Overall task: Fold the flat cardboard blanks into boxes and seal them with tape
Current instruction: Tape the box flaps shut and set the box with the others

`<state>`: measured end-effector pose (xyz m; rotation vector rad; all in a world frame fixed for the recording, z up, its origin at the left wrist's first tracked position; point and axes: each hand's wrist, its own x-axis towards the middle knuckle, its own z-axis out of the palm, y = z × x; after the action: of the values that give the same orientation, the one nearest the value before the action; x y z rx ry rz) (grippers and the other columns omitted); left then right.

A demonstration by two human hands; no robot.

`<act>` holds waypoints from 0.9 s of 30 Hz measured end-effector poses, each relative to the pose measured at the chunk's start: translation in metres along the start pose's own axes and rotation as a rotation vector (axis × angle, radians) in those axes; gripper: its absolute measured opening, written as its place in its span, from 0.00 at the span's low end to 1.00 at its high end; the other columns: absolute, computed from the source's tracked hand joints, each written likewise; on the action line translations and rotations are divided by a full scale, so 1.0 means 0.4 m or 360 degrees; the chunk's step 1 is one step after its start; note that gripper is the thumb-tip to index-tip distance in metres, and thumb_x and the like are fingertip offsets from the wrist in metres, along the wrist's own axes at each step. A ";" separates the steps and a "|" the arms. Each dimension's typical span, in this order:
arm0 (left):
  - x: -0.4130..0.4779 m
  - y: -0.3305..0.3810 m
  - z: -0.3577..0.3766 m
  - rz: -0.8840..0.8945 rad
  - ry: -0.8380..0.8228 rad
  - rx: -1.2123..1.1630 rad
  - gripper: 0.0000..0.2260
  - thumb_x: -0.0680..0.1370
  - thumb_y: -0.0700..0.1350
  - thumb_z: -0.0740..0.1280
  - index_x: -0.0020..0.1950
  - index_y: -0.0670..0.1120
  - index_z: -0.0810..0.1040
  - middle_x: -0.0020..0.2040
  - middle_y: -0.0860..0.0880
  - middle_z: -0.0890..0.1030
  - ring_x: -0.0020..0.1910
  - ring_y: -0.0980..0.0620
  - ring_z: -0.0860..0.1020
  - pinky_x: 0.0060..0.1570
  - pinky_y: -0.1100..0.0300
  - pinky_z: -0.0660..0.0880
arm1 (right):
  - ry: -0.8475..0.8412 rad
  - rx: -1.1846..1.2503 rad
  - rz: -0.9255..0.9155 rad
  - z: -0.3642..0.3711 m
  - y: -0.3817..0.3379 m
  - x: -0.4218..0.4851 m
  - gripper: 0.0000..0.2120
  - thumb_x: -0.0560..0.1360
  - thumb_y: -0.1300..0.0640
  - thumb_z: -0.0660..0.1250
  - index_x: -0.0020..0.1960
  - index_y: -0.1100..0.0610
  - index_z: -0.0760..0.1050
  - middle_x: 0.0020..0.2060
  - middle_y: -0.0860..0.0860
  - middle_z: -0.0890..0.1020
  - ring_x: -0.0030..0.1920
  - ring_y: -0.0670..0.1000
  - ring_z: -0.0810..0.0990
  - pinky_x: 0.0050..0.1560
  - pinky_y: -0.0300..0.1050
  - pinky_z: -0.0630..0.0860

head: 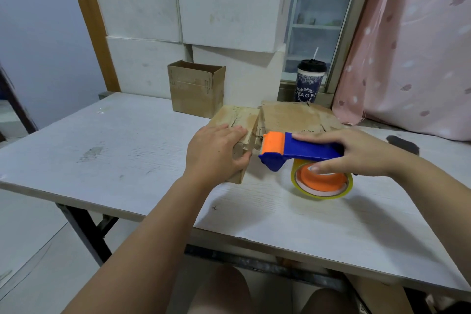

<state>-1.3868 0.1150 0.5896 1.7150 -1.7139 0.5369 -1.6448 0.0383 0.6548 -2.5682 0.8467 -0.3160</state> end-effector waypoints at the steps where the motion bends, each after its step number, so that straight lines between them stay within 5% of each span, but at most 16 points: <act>1: 0.001 0.001 -0.001 0.0029 0.0018 0.0040 0.18 0.66 0.51 0.76 0.53 0.46 0.83 0.49 0.49 0.84 0.52 0.45 0.81 0.52 0.53 0.73 | -0.0028 -0.0032 -0.0004 -0.003 -0.006 0.006 0.29 0.65 0.37 0.70 0.64 0.25 0.65 0.52 0.14 0.67 0.52 0.22 0.68 0.47 0.18 0.61; 5: 0.015 0.011 -0.002 0.0032 -0.0160 0.0162 0.19 0.68 0.58 0.71 0.53 0.48 0.78 0.46 0.51 0.81 0.49 0.48 0.77 0.50 0.56 0.67 | -0.0183 -0.0107 0.0075 -0.028 -0.021 0.034 0.30 0.60 0.27 0.64 0.61 0.20 0.63 0.52 0.30 0.77 0.49 0.38 0.76 0.52 0.37 0.71; 10: 0.011 0.030 0.006 0.0071 -0.0209 0.0197 0.29 0.64 0.69 0.66 0.56 0.51 0.73 0.48 0.52 0.79 0.51 0.48 0.76 0.53 0.53 0.64 | -0.0372 -0.0249 0.0099 -0.078 -0.076 0.093 0.29 0.59 0.27 0.63 0.61 0.27 0.70 0.39 0.28 0.76 0.41 0.31 0.73 0.38 0.28 0.66; 12: 0.005 0.028 0.004 0.0122 -0.0180 0.0128 0.28 0.66 0.68 0.66 0.59 0.53 0.74 0.51 0.50 0.80 0.52 0.46 0.76 0.54 0.50 0.65 | -0.0458 -0.0269 0.0177 -0.093 -0.100 0.121 0.26 0.62 0.29 0.66 0.60 0.29 0.72 0.40 0.26 0.76 0.43 0.28 0.73 0.40 0.30 0.66; 18: -0.003 0.028 0.013 0.0127 -0.0064 0.0086 0.23 0.64 0.56 0.76 0.56 0.50 0.81 0.54 0.45 0.81 0.53 0.41 0.79 0.54 0.41 0.67 | -0.0684 -0.0320 0.0403 -0.130 -0.151 0.205 0.16 0.65 0.37 0.73 0.52 0.33 0.79 0.48 0.40 0.82 0.52 0.46 0.79 0.54 0.43 0.76; 22: -0.013 0.032 0.015 0.0212 -0.0238 0.0278 0.21 0.62 0.63 0.75 0.48 0.51 0.82 0.60 0.40 0.78 0.58 0.37 0.76 0.57 0.38 0.66 | -0.0930 -0.0277 0.0546 -0.095 -0.133 0.246 0.25 0.64 0.39 0.75 0.59 0.45 0.80 0.51 0.50 0.84 0.54 0.54 0.82 0.61 0.55 0.77; 25: -0.011 0.022 0.006 0.0229 -0.0375 0.0255 0.21 0.62 0.65 0.74 0.46 0.52 0.82 0.65 0.40 0.74 0.63 0.36 0.72 0.61 0.38 0.61 | -0.0995 -0.0089 0.0627 -0.089 -0.100 0.239 0.36 0.59 0.38 0.76 0.64 0.52 0.77 0.54 0.54 0.83 0.56 0.58 0.81 0.61 0.53 0.76; 27: -0.005 0.016 -0.002 0.0264 -0.0486 0.0253 0.21 0.65 0.68 0.70 0.49 0.55 0.82 0.72 0.42 0.67 0.70 0.38 0.63 0.65 0.41 0.53 | -0.1102 0.0094 0.0663 -0.086 -0.075 0.225 0.37 0.61 0.39 0.77 0.66 0.54 0.75 0.51 0.55 0.81 0.48 0.56 0.80 0.53 0.47 0.77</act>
<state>-1.3929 0.1175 0.5897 1.8515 -2.0920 0.5165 -1.5699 -0.0055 0.7062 -2.1273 1.0222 0.6232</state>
